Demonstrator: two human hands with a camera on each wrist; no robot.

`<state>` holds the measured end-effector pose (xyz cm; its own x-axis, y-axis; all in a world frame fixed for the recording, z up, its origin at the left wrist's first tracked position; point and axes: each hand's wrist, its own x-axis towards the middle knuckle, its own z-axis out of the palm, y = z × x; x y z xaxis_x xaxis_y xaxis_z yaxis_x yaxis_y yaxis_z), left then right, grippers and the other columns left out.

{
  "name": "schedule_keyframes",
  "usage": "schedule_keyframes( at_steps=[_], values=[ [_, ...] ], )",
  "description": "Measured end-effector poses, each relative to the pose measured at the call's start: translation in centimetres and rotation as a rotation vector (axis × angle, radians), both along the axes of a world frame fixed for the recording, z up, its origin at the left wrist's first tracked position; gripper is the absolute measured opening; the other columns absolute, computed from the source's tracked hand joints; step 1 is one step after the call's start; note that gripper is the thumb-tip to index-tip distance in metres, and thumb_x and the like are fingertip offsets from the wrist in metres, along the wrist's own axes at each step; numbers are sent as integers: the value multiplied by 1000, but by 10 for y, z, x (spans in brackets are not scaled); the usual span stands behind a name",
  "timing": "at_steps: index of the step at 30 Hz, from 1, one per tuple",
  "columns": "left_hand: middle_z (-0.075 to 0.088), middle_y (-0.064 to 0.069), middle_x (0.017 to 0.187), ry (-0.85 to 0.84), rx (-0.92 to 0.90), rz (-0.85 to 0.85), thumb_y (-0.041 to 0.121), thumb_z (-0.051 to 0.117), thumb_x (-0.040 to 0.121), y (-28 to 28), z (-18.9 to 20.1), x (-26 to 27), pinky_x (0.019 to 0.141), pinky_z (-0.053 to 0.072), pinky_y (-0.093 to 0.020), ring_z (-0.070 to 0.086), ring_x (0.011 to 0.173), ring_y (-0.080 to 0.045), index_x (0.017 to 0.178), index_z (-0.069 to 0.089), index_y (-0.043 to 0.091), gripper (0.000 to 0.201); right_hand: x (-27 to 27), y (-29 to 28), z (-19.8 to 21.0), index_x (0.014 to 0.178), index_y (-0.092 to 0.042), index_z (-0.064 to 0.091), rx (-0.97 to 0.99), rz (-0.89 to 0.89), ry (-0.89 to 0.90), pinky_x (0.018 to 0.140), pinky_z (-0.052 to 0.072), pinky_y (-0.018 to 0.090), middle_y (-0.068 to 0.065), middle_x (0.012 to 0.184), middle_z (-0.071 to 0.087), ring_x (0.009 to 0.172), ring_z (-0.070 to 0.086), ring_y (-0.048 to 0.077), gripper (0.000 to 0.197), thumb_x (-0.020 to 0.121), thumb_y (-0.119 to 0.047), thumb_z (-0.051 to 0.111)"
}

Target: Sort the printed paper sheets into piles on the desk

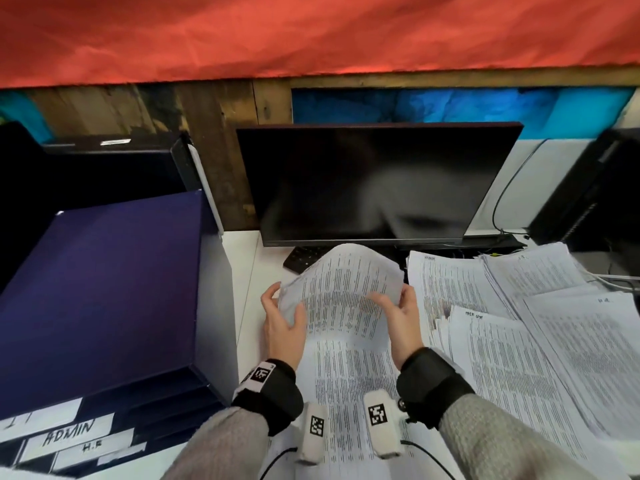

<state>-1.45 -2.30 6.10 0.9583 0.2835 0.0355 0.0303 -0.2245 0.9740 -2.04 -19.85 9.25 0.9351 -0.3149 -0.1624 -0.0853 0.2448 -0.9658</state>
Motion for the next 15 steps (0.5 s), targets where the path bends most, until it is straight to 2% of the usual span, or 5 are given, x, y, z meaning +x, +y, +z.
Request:
schedule_keyframes(
  at_steps=[2,7,11,13,15],
  values=[
    [59,-2,109,52,-51,-3,19,52,94,1,-6,5,69,46,-23,59,83,-11,119,32,34,36,8,1,-1,118,-16,43,11,25,35,80,49,31,1,112,58,99,58,14,29,92,-11,53],
    [60,-2,112,159,-120,-23,10,53,93,-2,-27,15,81,41,-24,58,94,-13,116,41,23,29,19,8,-18,105,-30,50,-77,130,137,101,43,43,4,122,57,111,54,20,22,94,-13,41],
    [60,-4,117,172,-33,6,5,53,93,2,-46,25,93,40,-26,57,114,-25,125,50,10,32,22,5,-23,118,-21,45,6,163,146,85,47,31,2,115,59,102,57,14,24,97,-11,40],
    [62,-9,120,165,100,28,9,49,95,5,-46,29,97,42,-30,57,115,-28,126,51,8,31,23,-7,-24,121,-17,40,-88,214,147,81,49,27,4,116,58,99,59,14,28,95,-14,50],
    [59,-10,127,132,223,35,15,46,97,7,-36,31,102,42,-36,54,119,-30,130,48,8,34,27,-32,-31,128,-16,36,-263,275,173,79,50,23,6,119,54,103,59,17,47,89,-10,62]
  ],
)
